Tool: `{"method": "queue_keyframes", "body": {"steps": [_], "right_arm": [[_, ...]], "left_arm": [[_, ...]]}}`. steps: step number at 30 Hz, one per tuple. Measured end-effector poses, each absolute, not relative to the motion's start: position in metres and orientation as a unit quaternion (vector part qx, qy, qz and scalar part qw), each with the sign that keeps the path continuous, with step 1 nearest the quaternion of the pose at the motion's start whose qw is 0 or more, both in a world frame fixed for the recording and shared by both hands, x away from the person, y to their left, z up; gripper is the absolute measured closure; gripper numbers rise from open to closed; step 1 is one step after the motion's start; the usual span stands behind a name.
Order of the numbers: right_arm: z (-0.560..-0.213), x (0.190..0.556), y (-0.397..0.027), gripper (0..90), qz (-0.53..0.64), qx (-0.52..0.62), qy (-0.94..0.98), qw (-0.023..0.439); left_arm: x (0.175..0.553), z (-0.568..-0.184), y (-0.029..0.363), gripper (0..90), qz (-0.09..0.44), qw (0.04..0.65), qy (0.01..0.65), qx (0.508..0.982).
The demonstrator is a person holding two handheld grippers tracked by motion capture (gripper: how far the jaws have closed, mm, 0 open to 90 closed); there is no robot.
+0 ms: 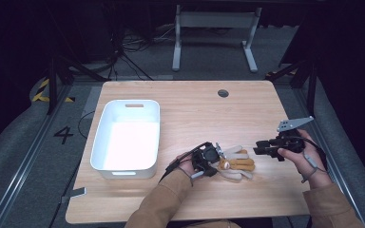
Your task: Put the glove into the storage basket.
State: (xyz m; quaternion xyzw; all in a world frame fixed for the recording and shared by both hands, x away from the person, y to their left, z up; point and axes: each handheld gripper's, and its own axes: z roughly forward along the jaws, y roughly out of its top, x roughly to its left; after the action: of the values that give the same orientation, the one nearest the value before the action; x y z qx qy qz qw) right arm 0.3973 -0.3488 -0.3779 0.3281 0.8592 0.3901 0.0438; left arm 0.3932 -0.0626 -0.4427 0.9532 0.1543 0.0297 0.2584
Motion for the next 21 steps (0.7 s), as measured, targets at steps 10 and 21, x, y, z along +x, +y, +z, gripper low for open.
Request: {"method": "queue_keyframes", "body": {"steps": [10, 21], "right_arm": [[-0.378, 0.398, -0.351, 64.8, 0.391, 0.331, 0.858, 0.043], [-0.379, 0.399, -0.353, 65.1, 0.391, 0.335, 0.856, 0.043]], "left_arm": [[0.394, -0.441, -0.064, 69.3, 0.02, 0.254, 0.166, 0.953], [0.394, -0.426, -0.063, 70.0, 0.003, 0.244, 0.184, 0.952]]}}
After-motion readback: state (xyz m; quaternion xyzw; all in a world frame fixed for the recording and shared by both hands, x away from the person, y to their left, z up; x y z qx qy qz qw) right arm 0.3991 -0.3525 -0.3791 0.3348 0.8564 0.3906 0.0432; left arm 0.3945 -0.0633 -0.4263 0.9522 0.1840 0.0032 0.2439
